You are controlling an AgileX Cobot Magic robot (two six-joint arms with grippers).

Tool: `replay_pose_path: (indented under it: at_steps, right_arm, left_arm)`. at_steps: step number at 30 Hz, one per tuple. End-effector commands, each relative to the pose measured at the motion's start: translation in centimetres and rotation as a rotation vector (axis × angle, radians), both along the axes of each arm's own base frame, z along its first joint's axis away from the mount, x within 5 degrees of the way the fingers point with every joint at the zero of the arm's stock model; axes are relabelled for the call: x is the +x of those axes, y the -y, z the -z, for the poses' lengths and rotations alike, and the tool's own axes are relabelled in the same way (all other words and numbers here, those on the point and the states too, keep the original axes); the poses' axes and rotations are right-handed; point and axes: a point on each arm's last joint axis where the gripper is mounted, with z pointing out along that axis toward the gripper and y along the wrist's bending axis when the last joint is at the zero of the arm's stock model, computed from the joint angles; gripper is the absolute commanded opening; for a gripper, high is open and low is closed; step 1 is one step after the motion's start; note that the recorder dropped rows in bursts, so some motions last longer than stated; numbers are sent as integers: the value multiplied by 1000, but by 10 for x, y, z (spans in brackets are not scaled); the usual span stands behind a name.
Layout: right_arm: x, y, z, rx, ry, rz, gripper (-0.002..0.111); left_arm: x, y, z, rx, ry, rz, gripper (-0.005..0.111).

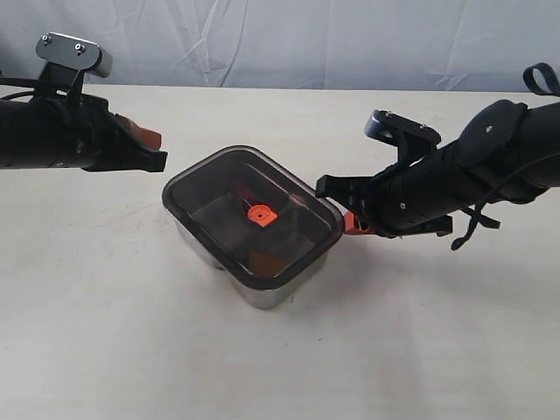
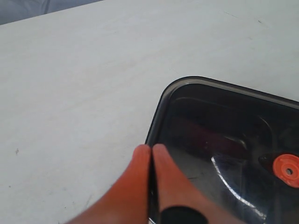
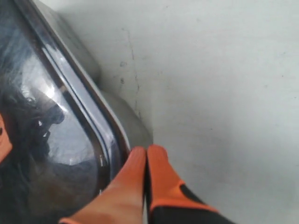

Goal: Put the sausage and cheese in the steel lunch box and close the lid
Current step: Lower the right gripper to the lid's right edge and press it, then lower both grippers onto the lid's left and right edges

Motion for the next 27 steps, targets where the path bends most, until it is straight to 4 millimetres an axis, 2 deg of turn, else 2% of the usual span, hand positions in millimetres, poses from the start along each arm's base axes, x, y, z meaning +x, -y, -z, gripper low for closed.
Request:
replay_pose_path:
  at_steps: [1, 10, 16, 20, 27]
  right_arm:
    - [4, 2, -1, -32, 49, 12, -1]
    - [8, 6, -3, -69, 92, 38, -1]
    - [10, 7, -36, -18, 219, 51, -1]
    - [8, 3, -53, 6, 201, 16, -1]
    - [10, -1, -44, -8, 153, -4, -1]
  left_arm:
    - [1, 0, -2, -9, 3, 5, 0]
    - [2, 3, 6, -17, -22, 19, 0]
    - [7, 10, 27, -51, -91, 78, 0]
    - [13, 14, 30, -70, -97, 99, 0]
    - [21, 20, 27, -109, -85, 136, 0]
